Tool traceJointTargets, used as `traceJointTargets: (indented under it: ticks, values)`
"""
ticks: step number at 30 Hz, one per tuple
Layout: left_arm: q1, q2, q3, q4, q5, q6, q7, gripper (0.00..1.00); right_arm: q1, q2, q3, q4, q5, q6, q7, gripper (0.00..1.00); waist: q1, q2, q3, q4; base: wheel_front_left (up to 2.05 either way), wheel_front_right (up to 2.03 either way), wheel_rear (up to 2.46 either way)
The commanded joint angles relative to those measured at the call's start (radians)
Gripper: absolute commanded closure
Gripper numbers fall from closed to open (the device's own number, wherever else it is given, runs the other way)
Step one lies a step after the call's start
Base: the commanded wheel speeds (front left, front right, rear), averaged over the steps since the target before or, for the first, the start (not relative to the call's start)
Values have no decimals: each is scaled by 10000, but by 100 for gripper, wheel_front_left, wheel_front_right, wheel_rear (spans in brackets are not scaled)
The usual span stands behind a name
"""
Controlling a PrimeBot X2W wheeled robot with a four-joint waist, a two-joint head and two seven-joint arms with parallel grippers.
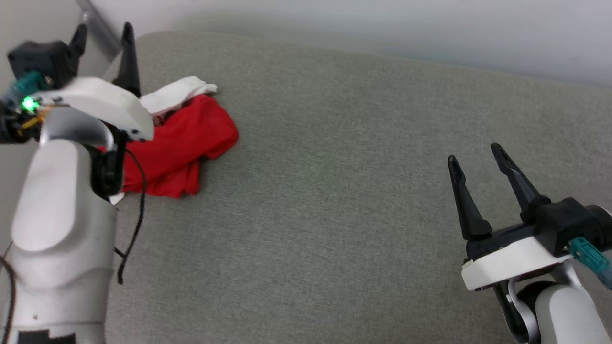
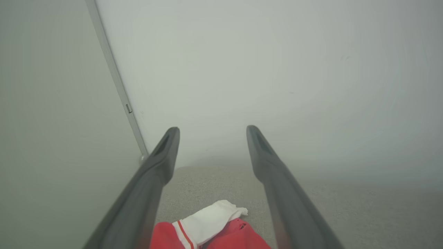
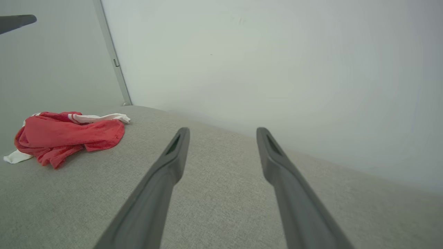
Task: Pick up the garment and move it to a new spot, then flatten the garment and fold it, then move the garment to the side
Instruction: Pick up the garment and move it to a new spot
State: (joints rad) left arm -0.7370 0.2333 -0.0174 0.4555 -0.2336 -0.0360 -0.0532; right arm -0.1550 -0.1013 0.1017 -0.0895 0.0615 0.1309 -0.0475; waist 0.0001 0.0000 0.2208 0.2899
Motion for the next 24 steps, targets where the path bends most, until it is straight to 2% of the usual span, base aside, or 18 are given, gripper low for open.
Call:
traceJointTargets:
  ticks: [1, 8, 14, 19, 20, 22, 23, 24]
  values:
    - [-310, 192, 54, 155, -41, -68, 348, 0, -198, -33, 7, -65, 10, -3, -44, 0, -1, 0, 693, -691, 0, 0, 0]
    - [-1491, 1549, 87, 1511, -673, -668, 3643, 0, -579, 96, 15, 10, 120, -3, -311, 0, -1, 0, 1644, -1549, 0, 0, 0]
    - [-1240, 2513, 121, 2487, -1329, -858, 6383, 0, -880, 221, 146, 348, 231, -3, -614, 0, -1, 0, 2118, -2080, 0, 0, 0]
    - [-752, 2789, 530, 3003, -1992, -757, 7795, 0, -1080, 276, 207, 573, 285, -3, -796, 0, -1, 0, 2376, -2314, 0, 0, 0]
    - [-434, 2629, 725, 3290, -2280, -588, 8245, 0, -1148, 290, 226, 669, 317, -3, -859, 0, -1, 0, 2402, -2380, 0, 0, 0]
    - [-65, 2423, 846, 3512, -2481, -382, 8501, 0, -1176, 296, 207, 741, 343, -3, -887, 0, -1, 0, 2432, -2418, 0, 0, 0]
    - [40, 2361, 922, 3506, -2543, -280, 8430, 16, -1204, 306, 200, 772, 350, -3, -902, 0, -1, 0, 2452, -2432, 0, 0, 0]
    - [123, 2344, 956, 3454, -2549, -207, 8278, 73, -1223, 312, 194, 788, 347, -1, -928, 0, -1, 0, 2454, -2445, 0, 0, 0]
